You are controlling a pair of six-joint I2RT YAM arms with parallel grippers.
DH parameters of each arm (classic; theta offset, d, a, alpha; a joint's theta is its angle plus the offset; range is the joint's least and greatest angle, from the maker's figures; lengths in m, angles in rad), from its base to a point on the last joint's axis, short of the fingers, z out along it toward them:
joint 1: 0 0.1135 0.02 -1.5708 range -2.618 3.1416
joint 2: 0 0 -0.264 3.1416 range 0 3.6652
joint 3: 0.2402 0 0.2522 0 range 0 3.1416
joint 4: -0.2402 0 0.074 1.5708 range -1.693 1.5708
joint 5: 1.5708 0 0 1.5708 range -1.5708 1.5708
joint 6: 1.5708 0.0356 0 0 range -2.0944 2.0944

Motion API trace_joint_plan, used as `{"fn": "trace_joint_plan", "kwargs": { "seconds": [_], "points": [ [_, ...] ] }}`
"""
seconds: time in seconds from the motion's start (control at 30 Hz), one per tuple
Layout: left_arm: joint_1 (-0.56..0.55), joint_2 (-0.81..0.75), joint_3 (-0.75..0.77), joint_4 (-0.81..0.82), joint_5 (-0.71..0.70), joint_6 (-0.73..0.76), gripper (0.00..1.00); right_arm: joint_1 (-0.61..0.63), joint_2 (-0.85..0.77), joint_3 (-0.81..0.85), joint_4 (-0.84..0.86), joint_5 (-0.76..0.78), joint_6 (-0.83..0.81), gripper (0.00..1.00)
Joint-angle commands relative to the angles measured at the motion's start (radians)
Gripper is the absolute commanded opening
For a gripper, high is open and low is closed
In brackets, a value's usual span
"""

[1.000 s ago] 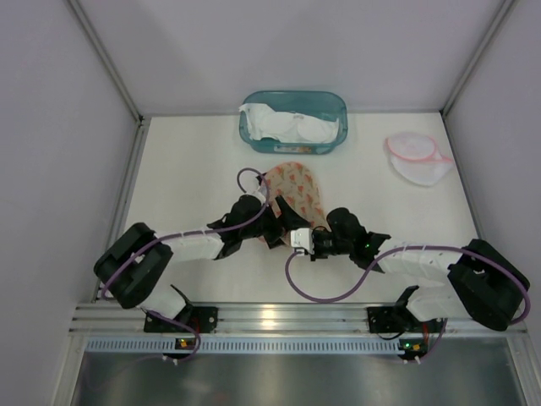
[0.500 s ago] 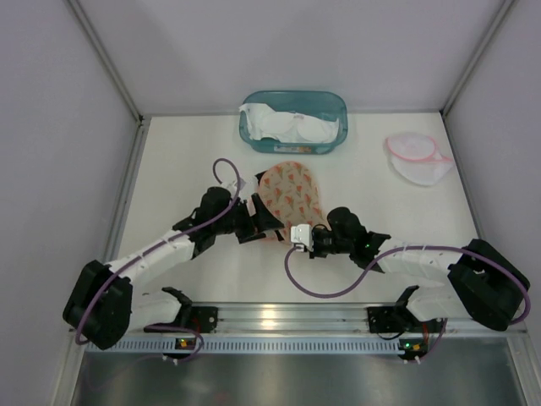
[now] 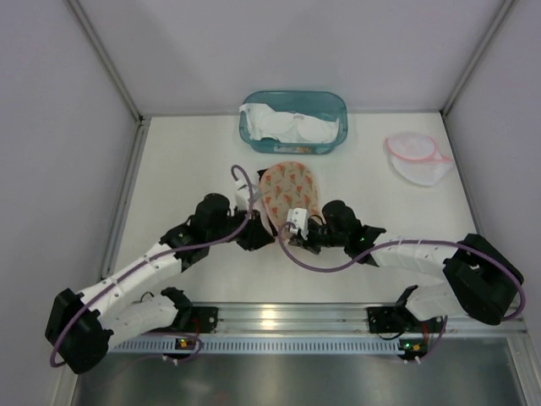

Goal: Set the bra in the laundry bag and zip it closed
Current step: Adjust the bra in the laundry bag, then zip the zipper on the laundry bag.

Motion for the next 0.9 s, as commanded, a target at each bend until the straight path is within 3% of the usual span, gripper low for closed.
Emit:
{"fn": "trace_joint_plan", "kwargs": {
  "seconds": [0.0, 0.1, 0.2, 0.43, 0.87],
  "points": [
    [-0.134, 0.030, 0.055, -0.006, -0.115, 0.236, 0.24, 0.018, 0.013, 0.059, 0.009, -0.014, 0.111, 0.00],
    [-0.193, 0.079, 0.067, -0.004, -0.170, 0.244, 0.24, 0.018, 0.019, 0.068, 0.003, -0.008, 0.157, 0.00],
    [-0.194, 0.129, 0.064, 0.020, -0.172, 0.218, 0.32, 0.018, 0.023, 0.068, 0.021, -0.004, 0.194, 0.00],
    [-0.193, 0.171, 0.041, 0.114, -0.140, 0.138, 0.40, 0.020, 0.021, 0.062, 0.052, -0.008, 0.232, 0.00],
    [-0.193, 0.280, 0.029, 0.192, -0.193, 0.006, 0.40, 0.020, 0.004, 0.044, 0.083, -0.017, 0.283, 0.00]
  ]
}}
